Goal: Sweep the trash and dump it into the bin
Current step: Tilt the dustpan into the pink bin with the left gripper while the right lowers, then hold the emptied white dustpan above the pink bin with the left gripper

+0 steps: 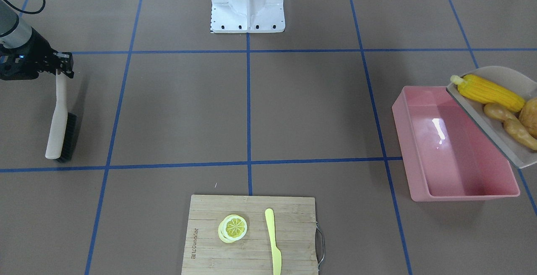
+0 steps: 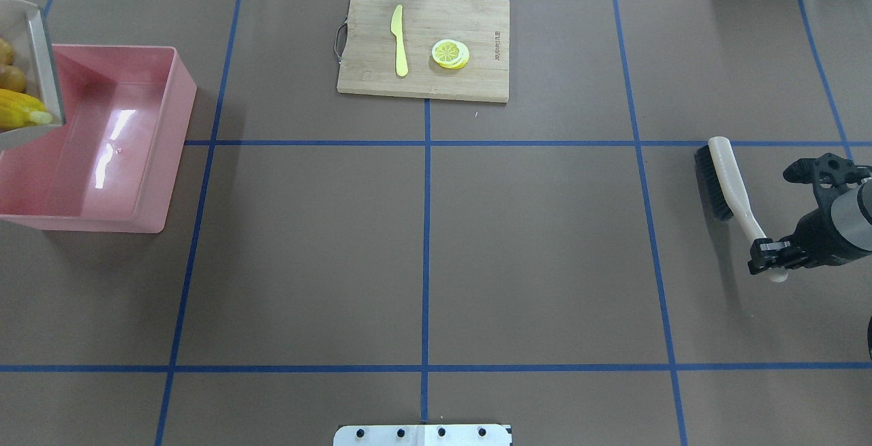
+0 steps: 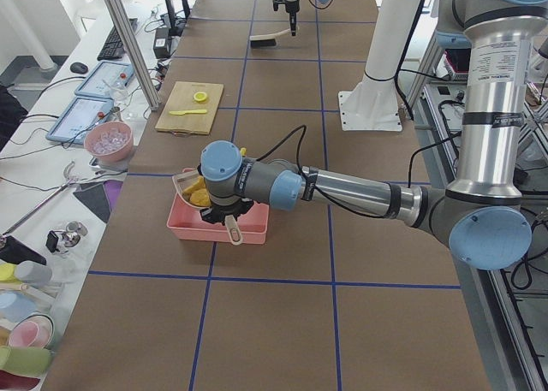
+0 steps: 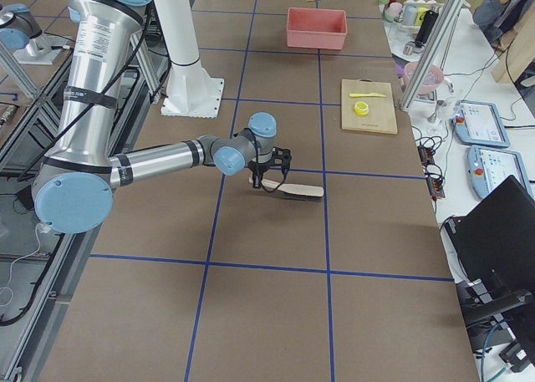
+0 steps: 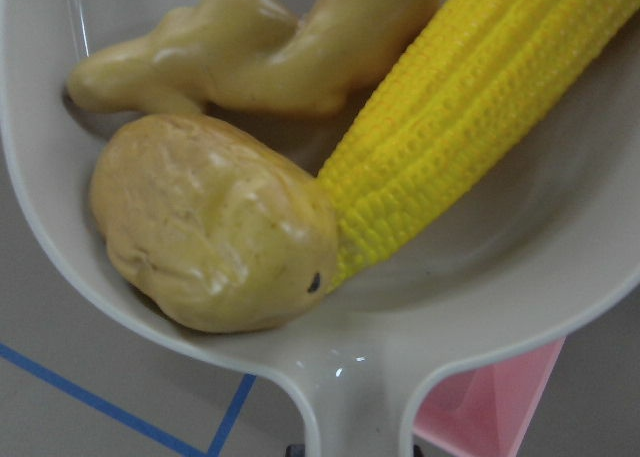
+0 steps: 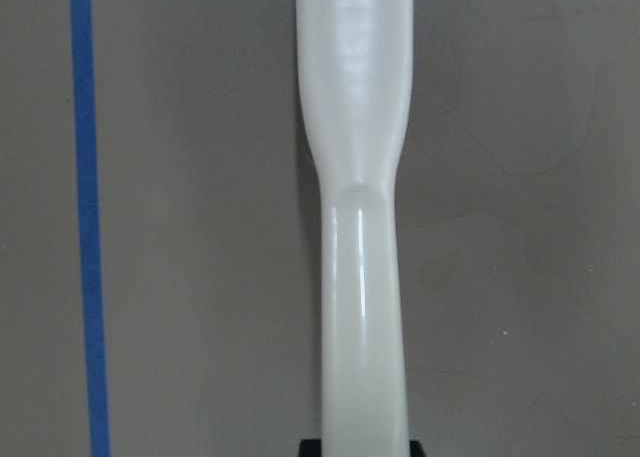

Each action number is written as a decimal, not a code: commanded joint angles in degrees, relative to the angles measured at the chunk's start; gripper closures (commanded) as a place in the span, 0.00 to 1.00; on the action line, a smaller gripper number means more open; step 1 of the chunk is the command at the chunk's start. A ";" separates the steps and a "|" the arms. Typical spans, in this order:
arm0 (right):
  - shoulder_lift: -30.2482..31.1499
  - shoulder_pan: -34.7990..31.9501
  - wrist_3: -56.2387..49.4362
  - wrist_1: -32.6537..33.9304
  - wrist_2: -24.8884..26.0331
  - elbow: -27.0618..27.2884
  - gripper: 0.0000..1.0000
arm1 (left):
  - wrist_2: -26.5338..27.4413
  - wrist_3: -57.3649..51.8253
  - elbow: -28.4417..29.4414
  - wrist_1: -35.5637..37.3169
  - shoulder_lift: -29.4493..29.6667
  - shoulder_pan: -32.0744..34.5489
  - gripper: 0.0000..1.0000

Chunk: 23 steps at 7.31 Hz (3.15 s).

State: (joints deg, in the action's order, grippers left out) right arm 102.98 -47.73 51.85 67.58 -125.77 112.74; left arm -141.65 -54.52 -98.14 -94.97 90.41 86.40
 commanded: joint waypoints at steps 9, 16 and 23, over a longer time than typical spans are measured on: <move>-0.41 -2.53 -3.05 0.36 0.44 -0.42 0.00 | 29.72 -4.63 -8.11 20.14 4.59 -7.71 1.00; -0.67 -35.03 -43.99 5.06 -0.87 -17.02 0.00 | 45.49 -5.42 -9.27 38.17 12.24 -14.06 1.00; -1.90 -37.70 -45.08 11.79 -1.22 -15.90 0.00 | 45.32 -5.24 -14.36 37.05 11.28 -4.77 1.00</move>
State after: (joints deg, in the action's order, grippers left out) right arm 101.13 -85.45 6.70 79.32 -126.59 96.08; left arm -96.20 -59.90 -111.37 -57.26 101.61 78.86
